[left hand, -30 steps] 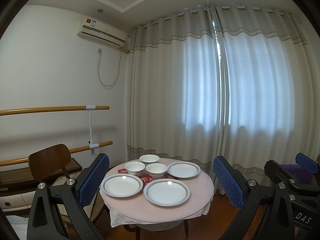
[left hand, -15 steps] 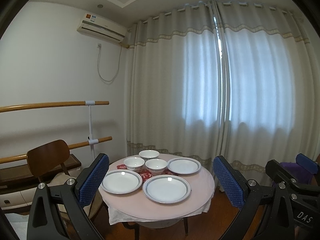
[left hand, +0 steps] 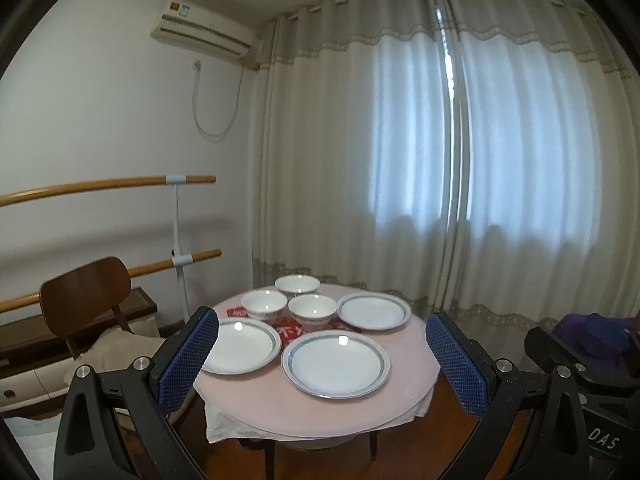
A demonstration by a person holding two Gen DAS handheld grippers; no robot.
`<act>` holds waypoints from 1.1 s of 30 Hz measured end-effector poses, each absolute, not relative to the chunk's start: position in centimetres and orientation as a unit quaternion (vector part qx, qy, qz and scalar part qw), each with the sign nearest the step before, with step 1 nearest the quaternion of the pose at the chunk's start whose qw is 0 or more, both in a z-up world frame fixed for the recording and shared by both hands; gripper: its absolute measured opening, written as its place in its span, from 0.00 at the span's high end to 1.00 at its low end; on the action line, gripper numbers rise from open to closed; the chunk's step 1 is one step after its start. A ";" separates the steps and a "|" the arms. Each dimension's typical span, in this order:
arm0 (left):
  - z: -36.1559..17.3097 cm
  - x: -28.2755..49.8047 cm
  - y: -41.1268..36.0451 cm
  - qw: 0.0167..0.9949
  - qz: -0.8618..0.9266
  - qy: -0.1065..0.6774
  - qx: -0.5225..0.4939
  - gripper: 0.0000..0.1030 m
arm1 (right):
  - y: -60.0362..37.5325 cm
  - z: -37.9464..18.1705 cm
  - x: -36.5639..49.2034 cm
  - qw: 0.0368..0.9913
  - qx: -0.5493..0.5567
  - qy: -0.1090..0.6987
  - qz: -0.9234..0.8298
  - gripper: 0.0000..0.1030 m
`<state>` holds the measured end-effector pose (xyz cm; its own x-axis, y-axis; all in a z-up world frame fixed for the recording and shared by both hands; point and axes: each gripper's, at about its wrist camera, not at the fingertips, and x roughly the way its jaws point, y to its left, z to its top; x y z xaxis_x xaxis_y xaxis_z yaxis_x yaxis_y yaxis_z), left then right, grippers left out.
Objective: Organize plates and bowls
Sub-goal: 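Lower both grippers toward the rim of the grey-rimmed plate nearest them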
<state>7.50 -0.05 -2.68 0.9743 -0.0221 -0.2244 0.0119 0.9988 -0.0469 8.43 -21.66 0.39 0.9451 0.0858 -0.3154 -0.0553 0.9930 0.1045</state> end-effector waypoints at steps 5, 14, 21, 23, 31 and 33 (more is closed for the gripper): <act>-4.6 12.4 -0.2 0.990 -0.003 0.142 -0.016 0.01 | -21.5 -2.3 12.6 0.980 0.047 0.189 0.044 0.00; -5.6 25.9 -0.7 0.980 0.011 0.195 -0.030 0.01 | -21.7 -6.9 25.0 0.967 0.072 0.229 0.089 0.00; -2.2 33.5 -0.3 0.961 0.028 0.274 -0.030 0.01 | -21.5 -5.9 31.7 0.946 0.069 0.303 0.098 0.00; -0.4 34.9 0.8 0.953 0.025 0.298 -0.044 0.01 | -21.0 -4.5 33.1 0.938 0.059 0.324 0.103 0.00; 8.1 37.7 2.0 0.929 0.056 0.365 -0.034 0.01 | -19.5 0.9 35.3 0.916 0.050 0.357 0.173 0.00; 9.4 38.2 1.9 0.923 0.065 0.377 -0.032 0.01 | -19.4 1.6 36.2 0.908 0.039 0.370 0.194 0.00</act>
<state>38.22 1.92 9.42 0.7068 0.0954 -0.7010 -0.1444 0.9895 -0.0109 36.15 -19.37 1.59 0.6509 0.3805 -0.6569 -0.3226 0.9219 0.2144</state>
